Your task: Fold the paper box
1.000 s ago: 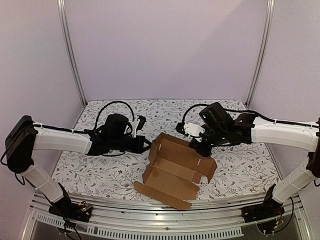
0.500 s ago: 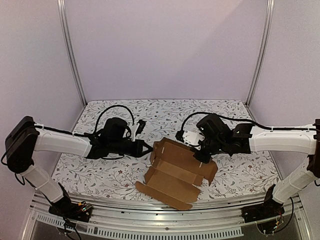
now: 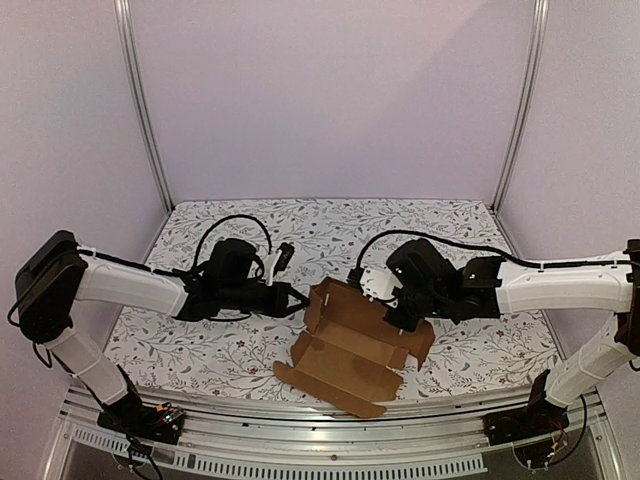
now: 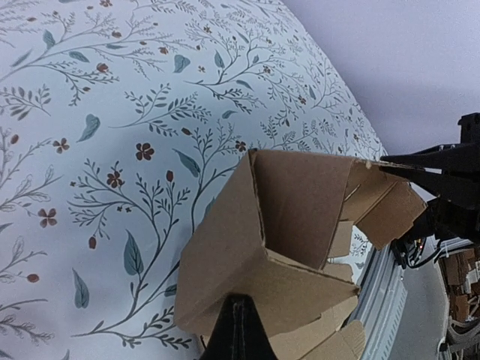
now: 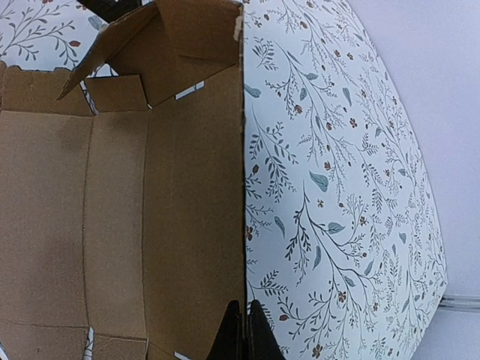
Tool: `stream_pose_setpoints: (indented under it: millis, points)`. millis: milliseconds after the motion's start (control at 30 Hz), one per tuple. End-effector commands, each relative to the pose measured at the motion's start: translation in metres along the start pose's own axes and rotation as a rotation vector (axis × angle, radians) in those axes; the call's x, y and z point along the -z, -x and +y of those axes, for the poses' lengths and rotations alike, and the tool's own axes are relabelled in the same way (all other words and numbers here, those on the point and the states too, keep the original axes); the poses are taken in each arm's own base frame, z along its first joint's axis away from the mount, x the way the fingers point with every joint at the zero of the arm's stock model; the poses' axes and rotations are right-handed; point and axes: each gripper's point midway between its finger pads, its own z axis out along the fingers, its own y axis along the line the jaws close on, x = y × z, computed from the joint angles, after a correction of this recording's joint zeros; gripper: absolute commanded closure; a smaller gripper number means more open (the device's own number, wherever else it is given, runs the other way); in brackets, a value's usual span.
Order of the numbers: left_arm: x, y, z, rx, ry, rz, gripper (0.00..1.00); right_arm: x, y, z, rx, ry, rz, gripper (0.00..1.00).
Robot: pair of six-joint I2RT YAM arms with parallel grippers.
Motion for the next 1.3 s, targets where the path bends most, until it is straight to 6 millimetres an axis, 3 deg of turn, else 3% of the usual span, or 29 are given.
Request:
stream_pose_setpoints:
  millis: [0, 300, 1067, 1267]
  points:
    - [-0.005, -0.004, -0.004, 0.001, -0.026, 0.011, 1.00, 0.000, 0.000, -0.002, 0.019, -0.057, -0.005, 1.00]
    - [-0.008, -0.008, -0.013, 0.005, -0.059, 0.020, 1.00, 0.000, -0.012, 0.008, 0.090, -0.103, 0.027, 1.00]
    - [-0.027, -0.022, -0.026, 0.002, -0.094, 0.061, 1.00, 0.003, -0.021, 0.015, 0.233, -0.244, 0.079, 1.00]
    - [-0.021, -0.016, -0.022, -0.015, -0.046, 0.043, 1.00, 0.004, -0.022, 0.018, 0.235, -0.243, 0.079, 1.00]
